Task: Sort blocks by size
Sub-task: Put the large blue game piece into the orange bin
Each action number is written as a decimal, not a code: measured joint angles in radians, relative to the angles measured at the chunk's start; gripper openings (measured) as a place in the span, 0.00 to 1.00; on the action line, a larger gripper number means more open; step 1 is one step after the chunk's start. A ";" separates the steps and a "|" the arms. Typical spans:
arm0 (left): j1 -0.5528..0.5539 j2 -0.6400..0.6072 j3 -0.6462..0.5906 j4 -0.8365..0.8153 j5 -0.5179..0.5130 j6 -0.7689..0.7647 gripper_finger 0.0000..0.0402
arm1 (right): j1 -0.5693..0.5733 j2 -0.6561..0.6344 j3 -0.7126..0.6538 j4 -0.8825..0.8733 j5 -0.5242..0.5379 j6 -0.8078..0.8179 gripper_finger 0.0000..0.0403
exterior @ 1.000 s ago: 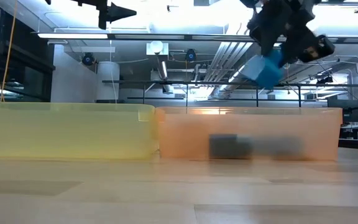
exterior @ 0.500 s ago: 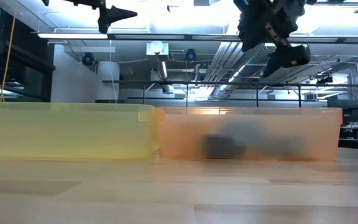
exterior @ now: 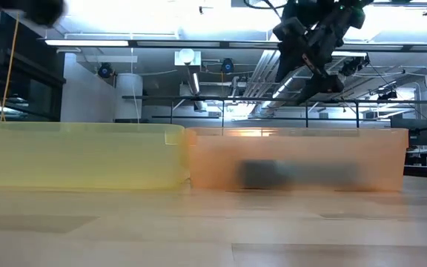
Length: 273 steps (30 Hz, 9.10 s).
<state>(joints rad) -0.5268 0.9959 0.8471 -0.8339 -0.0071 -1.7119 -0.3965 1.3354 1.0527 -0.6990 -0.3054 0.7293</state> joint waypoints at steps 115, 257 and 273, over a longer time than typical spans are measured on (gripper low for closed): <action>0.555 0.643 0.147 1.111 0.145 1.210 0.27 | -0.124 -0.007 -0.001 0.899 -0.324 0.124 0.75; 0.494 0.590 0.302 0.867 -0.161 1.472 0.61 | 0.135 -0.224 -0.001 0.391 0.378 0.004 0.75; 0.929 0.269 0.072 -0.109 -0.384 0.965 0.57 | 0.136 -0.222 0.000 0.374 0.375 0.026 0.75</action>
<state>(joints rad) 0.4027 1.2650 0.9188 -0.9429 -0.3909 -0.7465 -0.2608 1.1130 1.0523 -0.3245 0.0692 0.7556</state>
